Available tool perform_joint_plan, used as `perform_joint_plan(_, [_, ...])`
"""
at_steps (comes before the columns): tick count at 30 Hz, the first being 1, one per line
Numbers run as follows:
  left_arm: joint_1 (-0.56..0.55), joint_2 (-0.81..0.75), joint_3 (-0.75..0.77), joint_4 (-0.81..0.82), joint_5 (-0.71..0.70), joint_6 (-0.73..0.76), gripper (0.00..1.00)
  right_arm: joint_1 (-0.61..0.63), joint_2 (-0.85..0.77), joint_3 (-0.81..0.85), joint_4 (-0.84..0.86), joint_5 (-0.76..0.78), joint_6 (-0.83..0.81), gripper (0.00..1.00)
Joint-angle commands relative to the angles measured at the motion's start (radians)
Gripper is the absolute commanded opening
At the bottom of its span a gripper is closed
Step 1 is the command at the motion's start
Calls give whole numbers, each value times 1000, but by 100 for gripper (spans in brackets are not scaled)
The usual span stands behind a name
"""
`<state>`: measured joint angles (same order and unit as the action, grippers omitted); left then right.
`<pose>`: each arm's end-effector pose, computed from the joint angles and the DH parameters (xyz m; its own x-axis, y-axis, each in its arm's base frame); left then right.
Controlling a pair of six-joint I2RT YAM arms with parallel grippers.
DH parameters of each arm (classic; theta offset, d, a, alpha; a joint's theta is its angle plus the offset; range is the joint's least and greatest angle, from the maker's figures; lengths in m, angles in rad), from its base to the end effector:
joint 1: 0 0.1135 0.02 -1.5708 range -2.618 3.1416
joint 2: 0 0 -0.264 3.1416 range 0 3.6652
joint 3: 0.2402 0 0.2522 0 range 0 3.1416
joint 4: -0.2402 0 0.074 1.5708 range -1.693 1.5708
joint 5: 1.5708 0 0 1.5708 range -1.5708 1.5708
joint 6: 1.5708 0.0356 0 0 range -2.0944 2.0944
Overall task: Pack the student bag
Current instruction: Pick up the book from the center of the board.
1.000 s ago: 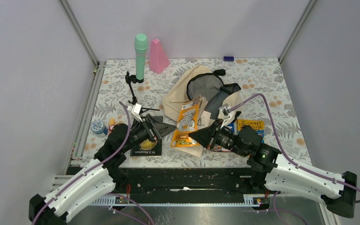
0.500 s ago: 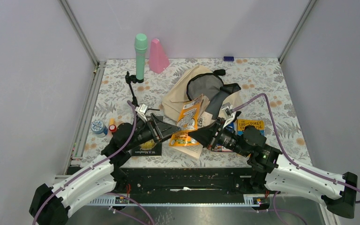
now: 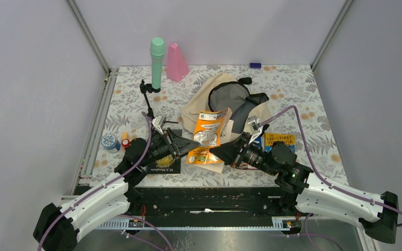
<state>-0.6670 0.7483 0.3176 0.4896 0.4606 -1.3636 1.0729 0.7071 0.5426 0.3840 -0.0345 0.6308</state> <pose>0.1315 -0.1237 0.2516 -0.8740 -0.4276 -0.2310 0.2310 0.0527 -0.9715 0.0838 0.1567 0.3279 -0.4434 0.4186 -0.7926 -0.7834 0.2487 0.5696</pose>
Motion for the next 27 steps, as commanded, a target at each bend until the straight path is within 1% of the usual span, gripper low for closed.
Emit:
perform_joint_plan(1, [-6, -54, 18, 27, 7, 31, 31, 5, -4, -29, 111, 78, 11, 0])
perform_joint_plan(2, [-6, -64, 19, 9, -2, 41, 30, 5, -6, -37, 104, 95, 20, 0])
perform_joint_plan(3, [-5, -71, 23, -22, -8, 53, 26, 5, -6, -47, 100, 109, 30, 8])
perform_joint_plan(4, [-5, -81, 28, -48, -18, 70, 22, 5, -10, -56, 97, 128, 38, 21])
perform_joint_plan(6, [-4, -106, 37, -101, -48, 102, 13, 5, -20, -71, 75, 168, 55, 38])
perform_joint_plan(7, [-2, -122, 39, -123, -63, 115, 9, 5, -29, -78, 49, 198, 62, 50])
perform_joint_plan(9, [9, -151, 46, -167, -85, 158, 0, 4, -56, -77, -62, 320, 82, 85])
perform_joint_plan(10, [16, -165, 55, -193, -94, 181, 0, 2, -66, -67, -147, 414, 96, 97])
perform_joint_plan(11, [23, -176, 66, -228, -103, 214, 0, 0, -71, -54, -243, 489, 92, 99])
perform_joint_plan(12, [29, -186, 85, -266, -111, 244, 0, -14, -74, -47, -302, 522, 73, 100])
perform_joint_plan(13, [33, -195, 101, -301, -122, 273, 0, -47, -81, -47, -335, 514, 54, 100])
perform_joint_plan(15, [36, -211, 130, -351, -136, 324, 0, -123, -113, -67, -347, 423, 65, 100])
perform_joint_plan(17, [38, -221, 152, -381, -150, 359, 0, -197, -152, -109, -276, 301, 90, 100])
perform_joint_plan(19, [41, -224, 166, -379, -153, 374, 0, -237, -162, -124, -202, 199, 97, 100])
perform_joint_plan(22, [41, -217, 167, -330, -138, 365, 0, -244, -123, -110, -147, 110, 97, 100])
perform_joint_plan(27, [43, -214, 171, -266, -104, 356, 0, -245, -45, -143, 66, -27, 172, 100])
